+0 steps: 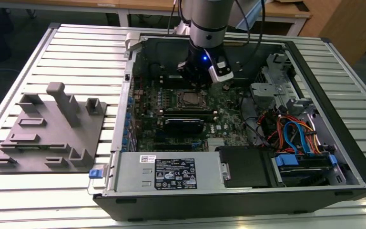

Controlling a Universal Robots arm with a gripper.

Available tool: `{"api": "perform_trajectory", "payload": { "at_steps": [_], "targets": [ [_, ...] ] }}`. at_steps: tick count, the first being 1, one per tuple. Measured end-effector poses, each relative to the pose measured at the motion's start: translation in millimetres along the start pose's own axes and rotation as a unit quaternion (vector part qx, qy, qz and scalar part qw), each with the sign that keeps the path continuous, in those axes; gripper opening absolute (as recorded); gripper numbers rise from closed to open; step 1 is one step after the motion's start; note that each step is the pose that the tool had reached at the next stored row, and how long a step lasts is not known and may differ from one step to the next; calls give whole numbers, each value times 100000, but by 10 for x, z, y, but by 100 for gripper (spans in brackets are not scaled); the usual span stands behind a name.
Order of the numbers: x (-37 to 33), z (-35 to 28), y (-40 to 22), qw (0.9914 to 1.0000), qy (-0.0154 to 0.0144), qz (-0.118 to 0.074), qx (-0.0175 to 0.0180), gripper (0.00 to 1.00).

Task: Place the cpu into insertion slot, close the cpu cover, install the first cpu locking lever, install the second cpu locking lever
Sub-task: 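Install the second cpu locking lever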

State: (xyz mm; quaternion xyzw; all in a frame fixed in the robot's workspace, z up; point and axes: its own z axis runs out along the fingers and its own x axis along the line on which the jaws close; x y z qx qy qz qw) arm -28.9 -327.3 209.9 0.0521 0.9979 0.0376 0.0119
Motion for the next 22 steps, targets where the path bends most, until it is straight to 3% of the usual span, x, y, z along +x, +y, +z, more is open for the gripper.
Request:
{"api": "perform_trajectory", "payload": {
  "at_steps": [4,9,12,15,22],
  "targets": [
    [-1,-26,2,100000,-2,-5,23,10],
    [-2,-112,9,100000,-30,-9,273,10],
    [-3,-138,11,99997,-85,-18,750,10],
    [-3,-139,10,99986,-179,-47,1677,10],
    [-7,-141,-27,99970,-253,-68,2432,10]
  ]
}}
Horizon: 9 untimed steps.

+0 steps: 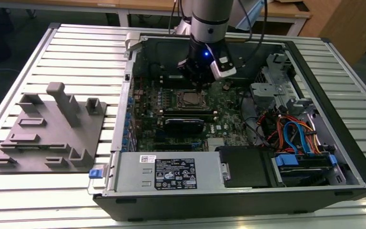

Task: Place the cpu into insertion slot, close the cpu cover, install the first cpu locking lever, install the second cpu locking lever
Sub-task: 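Install the second cpu locking lever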

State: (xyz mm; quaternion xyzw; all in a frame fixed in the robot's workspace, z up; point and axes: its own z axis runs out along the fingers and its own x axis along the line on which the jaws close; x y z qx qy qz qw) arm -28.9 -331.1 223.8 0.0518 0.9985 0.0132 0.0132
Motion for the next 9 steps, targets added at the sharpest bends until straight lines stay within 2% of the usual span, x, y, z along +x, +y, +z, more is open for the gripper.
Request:
{"api": "perform_trajectory", "payload": {
  "at_steps": [4,9],
  "targets": [
    [-4,1,-36,99997,-76,-20,715,10],
    [-9,1,-88,99975,-231,-63,2205,10]
  ]
}}
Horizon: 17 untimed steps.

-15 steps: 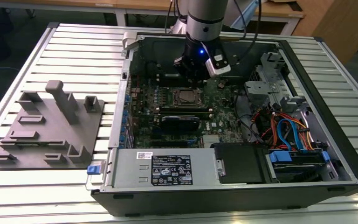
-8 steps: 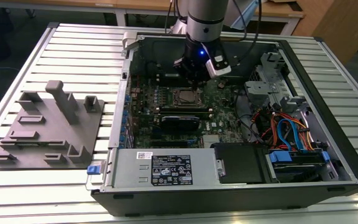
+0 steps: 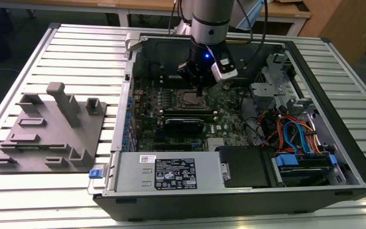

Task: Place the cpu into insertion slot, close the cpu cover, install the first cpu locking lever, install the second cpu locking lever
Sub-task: 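Install the second cpu locking lever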

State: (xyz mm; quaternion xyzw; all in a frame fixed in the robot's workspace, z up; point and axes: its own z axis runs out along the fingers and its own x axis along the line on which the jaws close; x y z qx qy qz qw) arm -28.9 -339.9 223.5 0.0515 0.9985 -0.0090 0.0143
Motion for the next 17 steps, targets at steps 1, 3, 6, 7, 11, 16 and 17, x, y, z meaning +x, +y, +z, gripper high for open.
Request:
{"api": "perform_trajectory", "payload": {
  "at_steps": [1,3,6,7,11,16,17],
  "targets": [
    [0,0,-4,99999,-34,-1,316,10],
    [-1,0,-5,99995,-94,-27,973,10],
    [-1,-11,-5,99984,-173,-54,1754,10],
    [-2,-19,-5,99984,-174,-59,1779,10],
    [-1,-27,-10,99988,-162,-41,1559,10],
    [-5,-68,-25,99997,86,19,-831,10],
    [-5,-77,-29,99990,151,37,-1407,10]
  ]
}}
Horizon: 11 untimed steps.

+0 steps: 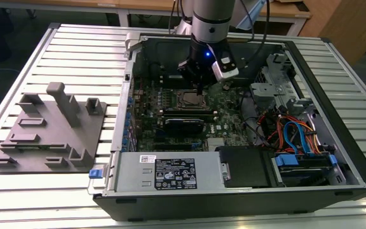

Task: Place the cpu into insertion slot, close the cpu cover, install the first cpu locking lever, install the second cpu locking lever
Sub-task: 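Install the second cpu locking lever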

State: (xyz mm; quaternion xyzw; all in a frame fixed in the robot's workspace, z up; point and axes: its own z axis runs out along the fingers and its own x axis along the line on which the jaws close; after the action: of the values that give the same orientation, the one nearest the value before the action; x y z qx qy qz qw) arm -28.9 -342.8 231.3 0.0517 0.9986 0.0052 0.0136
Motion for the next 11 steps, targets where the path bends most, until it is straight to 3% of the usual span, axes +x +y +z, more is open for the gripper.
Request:
{"api": "perform_trajectory", "payload": {
  "at_steps": [2,3,11],
  "targets": [
    [-2,-10,-15,99994,105,29,-1060,10],
    [-3,-11,-25,99993,115,33,-1173,10],
    [-10,-11,-95,99994,114,32,-1119,10]
  ]
}}
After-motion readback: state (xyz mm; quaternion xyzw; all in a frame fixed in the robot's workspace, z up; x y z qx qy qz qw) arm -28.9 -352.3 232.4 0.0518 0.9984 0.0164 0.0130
